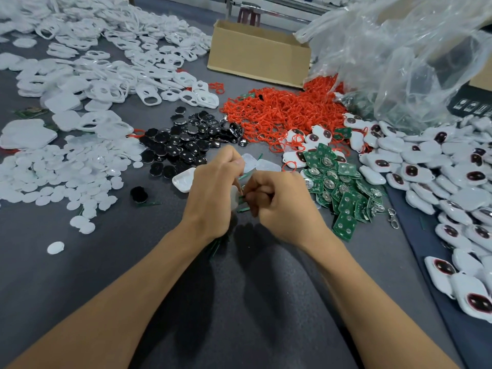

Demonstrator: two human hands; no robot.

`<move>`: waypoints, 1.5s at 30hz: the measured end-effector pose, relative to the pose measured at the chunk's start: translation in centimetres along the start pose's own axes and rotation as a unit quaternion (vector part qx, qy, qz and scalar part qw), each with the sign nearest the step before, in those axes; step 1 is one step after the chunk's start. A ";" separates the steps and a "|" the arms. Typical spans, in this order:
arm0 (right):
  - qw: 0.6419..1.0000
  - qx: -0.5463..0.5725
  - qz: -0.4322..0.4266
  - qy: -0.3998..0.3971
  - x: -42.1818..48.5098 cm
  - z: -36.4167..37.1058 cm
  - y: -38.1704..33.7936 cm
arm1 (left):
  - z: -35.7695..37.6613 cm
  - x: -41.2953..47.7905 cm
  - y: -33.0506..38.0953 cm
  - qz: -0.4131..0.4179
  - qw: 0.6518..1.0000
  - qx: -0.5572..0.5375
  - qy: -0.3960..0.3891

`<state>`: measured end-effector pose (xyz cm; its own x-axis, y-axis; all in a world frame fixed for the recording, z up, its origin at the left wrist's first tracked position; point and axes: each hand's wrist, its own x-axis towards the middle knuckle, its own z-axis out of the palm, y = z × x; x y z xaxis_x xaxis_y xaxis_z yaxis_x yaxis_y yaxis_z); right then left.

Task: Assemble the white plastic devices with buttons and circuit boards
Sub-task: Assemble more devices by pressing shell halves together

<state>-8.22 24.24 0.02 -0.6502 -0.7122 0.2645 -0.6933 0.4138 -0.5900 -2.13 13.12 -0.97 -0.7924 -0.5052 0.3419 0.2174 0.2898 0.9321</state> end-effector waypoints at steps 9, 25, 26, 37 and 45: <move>0.996 0.081 0.045 -0.009 0.1 0.3 0.4 | -0.3 0.4 -0.7 -0.035 0.997 -0.065 0.009; 0.998 0.056 0.035 0.009 0.0 -0.4 -0.1 | -0.3 0.3 -1.2 -0.013 0.998 -0.067 0.015; 0.997 0.065 0.038 0.003 0.0 -0.4 0.0 | -0.3 0.3 -1.2 -0.017 0.997 -0.075 0.013; 0.977 0.193 0.075 -0.055 0.1 -0.5 0.4 | -0.5 0.1 -0.4 -0.061 0.986 -0.154 -0.011; 0.984 0.158 0.072 -0.027 0.1 -0.5 0.4 | -0.4 0.1 -0.5 -0.080 0.977 -0.198 -0.003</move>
<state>-8.72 24.62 0.16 -0.7119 -0.6911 0.1252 -0.4578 0.3214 -0.8289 -2.10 12.59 -1.35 -0.8369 -0.5141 0.1879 0.2924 -0.1296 0.9475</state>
